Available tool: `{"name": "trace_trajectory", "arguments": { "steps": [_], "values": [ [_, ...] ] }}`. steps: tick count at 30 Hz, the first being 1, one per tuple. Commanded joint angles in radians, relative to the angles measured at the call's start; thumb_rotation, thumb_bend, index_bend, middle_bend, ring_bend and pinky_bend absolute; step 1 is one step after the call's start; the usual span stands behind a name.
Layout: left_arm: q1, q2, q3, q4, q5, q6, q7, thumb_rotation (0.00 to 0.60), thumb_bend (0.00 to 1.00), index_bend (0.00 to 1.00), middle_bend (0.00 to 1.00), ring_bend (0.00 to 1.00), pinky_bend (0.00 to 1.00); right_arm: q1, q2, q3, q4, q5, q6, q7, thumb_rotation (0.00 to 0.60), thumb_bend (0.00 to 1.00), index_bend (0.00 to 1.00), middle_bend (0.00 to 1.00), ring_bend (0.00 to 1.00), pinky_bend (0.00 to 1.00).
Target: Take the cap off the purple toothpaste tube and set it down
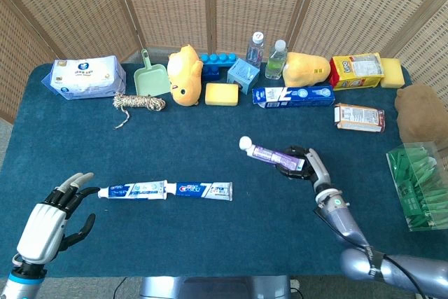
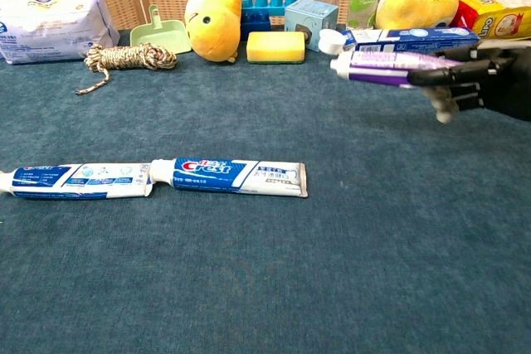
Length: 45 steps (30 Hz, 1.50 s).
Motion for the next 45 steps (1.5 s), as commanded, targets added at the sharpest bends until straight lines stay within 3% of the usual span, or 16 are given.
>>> {"name": "trace_trajectory", "arguments": {
  "steps": [1,5,13,19,27,34,40,45],
  "values": [
    [0.005,-0.003,-0.008,0.004,-0.002,-0.004,-0.008,0.6,0.4,0.25,0.16,0.14,0.26,-0.031,-0.067,0.06,0.065,-0.021,0.04,-0.034,0.6,0.36,0.56,0.44,0.4,0.32],
    [0.012,-0.005,-0.015,0.009,-0.004,-0.008,-0.015,0.6,0.39,0.25,0.16,0.13,0.26,-0.068,-0.117,0.088,0.114,-0.084,0.095,-0.041,0.6,0.35,0.3,0.24,0.2,0.22],
    [0.032,-0.004,-0.027,0.018,-0.025,-0.013,-0.031,0.6,0.4,0.24,0.15,0.12,0.25,-0.144,-0.141,0.119,0.134,-0.188,0.157,-0.059,0.595,0.38,0.17,0.15,0.07,0.19],
    [0.048,-0.002,-0.034,0.021,-0.033,-0.009,-0.035,0.6,0.4,0.24,0.14,0.12,0.25,-0.205,-0.118,0.125,0.078,-0.28,0.209,-0.057,0.59,0.39,0.17,0.14,0.06,0.19],
    [0.085,0.039,-0.038,0.033,-0.082,0.002,-0.014,0.6,0.4,0.24,0.14,0.11,0.22,-0.295,-0.061,0.017,0.047,-0.52,0.319,-0.151,0.596,0.39,0.24,0.16,0.07,0.19],
    [0.133,0.076,-0.027,0.046,-0.14,0.012,-0.004,0.6,0.38,0.25,0.14,0.1,0.2,-0.361,-0.043,-0.085,0.128,-0.711,0.435,-0.374,0.6,0.39,0.28,0.17,0.08,0.19],
    [0.157,0.078,-0.024,0.065,-0.16,0.014,0.007,0.6,0.38,0.25,0.15,0.1,0.19,-0.385,-0.013,-0.126,0.175,-0.799,0.475,-0.559,0.6,0.39,0.33,0.17,0.07,0.18],
    [0.174,0.086,-0.012,0.089,-0.169,0.0,0.03,0.6,0.37,0.25,0.16,0.11,0.18,-0.439,0.02,-0.156,0.161,-0.852,0.535,-0.792,0.6,0.38,0.36,0.22,0.07,0.18]
  ]
}}
